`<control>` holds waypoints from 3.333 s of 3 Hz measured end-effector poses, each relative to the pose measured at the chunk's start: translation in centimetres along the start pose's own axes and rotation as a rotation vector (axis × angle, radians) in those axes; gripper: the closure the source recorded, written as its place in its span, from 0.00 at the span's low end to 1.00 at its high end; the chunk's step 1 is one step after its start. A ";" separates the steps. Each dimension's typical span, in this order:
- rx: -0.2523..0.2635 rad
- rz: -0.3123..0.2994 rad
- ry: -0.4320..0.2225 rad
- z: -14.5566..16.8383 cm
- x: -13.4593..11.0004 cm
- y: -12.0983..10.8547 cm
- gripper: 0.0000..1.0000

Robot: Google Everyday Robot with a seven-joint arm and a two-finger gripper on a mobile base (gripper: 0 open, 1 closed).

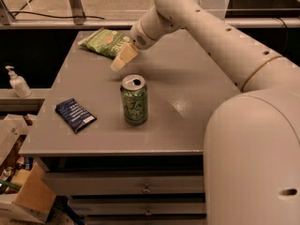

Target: Pick green jalapeno chip bag

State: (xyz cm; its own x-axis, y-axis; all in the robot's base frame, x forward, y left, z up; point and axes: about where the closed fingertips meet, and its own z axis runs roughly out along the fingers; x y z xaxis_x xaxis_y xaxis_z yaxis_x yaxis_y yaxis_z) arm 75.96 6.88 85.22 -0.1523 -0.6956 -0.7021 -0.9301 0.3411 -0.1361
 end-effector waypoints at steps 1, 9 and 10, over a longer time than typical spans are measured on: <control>-0.007 0.003 0.024 2.7 -0.2 -0.2 0.00; 0.098 -0.072 0.090 1.4 -1.2 -2.5 0.82; 0.102 -0.047 0.077 -0.3 -1.5 -2.5 0.59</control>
Offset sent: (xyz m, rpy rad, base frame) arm 0.0487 0.0201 -0.0190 -0.0570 -0.0060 -0.0678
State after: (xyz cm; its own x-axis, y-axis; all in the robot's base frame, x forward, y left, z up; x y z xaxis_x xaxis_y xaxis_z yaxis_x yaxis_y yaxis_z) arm 78.45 6.85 86.83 -0.1382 -0.7575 -0.6380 -0.8987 0.3667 -0.2407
